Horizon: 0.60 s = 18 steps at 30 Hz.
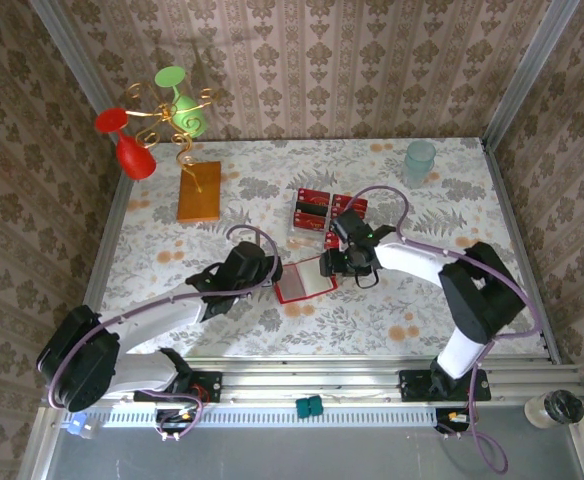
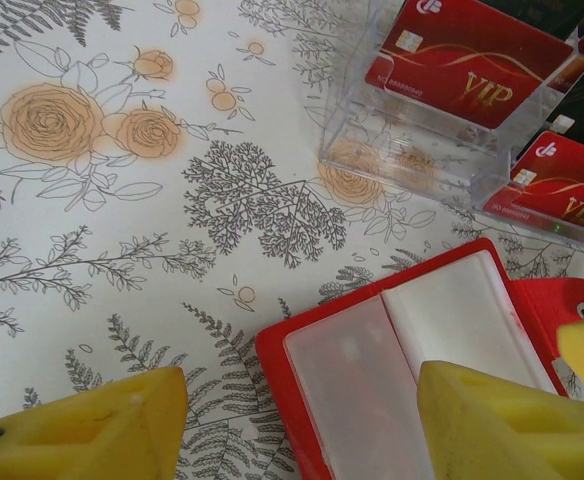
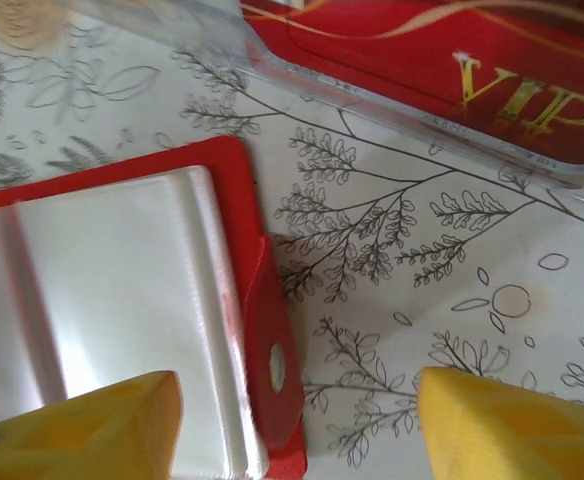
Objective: Put the credit cards into the card holder
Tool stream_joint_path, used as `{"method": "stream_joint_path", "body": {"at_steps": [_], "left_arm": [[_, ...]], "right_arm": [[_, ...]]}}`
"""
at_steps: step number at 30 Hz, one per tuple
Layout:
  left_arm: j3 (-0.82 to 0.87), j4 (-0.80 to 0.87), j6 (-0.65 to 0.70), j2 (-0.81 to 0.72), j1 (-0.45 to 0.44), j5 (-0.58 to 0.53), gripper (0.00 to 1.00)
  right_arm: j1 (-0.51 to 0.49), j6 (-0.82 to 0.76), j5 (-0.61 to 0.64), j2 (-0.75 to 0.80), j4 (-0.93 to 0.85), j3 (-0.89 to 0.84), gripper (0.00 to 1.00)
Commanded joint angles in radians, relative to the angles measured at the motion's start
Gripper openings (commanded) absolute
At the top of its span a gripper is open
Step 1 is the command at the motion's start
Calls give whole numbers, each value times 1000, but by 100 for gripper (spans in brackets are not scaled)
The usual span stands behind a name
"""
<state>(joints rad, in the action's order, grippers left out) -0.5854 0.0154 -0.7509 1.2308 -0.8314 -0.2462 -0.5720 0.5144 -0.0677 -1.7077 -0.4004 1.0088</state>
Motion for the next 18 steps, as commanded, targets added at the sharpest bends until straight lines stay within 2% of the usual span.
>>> {"method": "stream_joint_path", "body": {"at_steps": [1, 5, 11, 14, 18], "left_arm": [[-37, 7, 3, 11, -17, 4, 63], [-37, -5, -4, 26, -33, 2, 63], [-48, -27, -6, 66, -42, 19, 63], [-55, -40, -5, 88, -45, 30, 63], [-62, -55, -7, 109, -53, 34, 63]], "right_arm": [[0, -40, 22, -33, -25, 55, 53], [1, -43, 22, -31, -25, 53, 38], [3, -40, 22, 12, -23, 9, 7], [3, -33, 19, 43, -22, -24, 0], [3, -17, 16, 104, -21, -81, 0]]}}
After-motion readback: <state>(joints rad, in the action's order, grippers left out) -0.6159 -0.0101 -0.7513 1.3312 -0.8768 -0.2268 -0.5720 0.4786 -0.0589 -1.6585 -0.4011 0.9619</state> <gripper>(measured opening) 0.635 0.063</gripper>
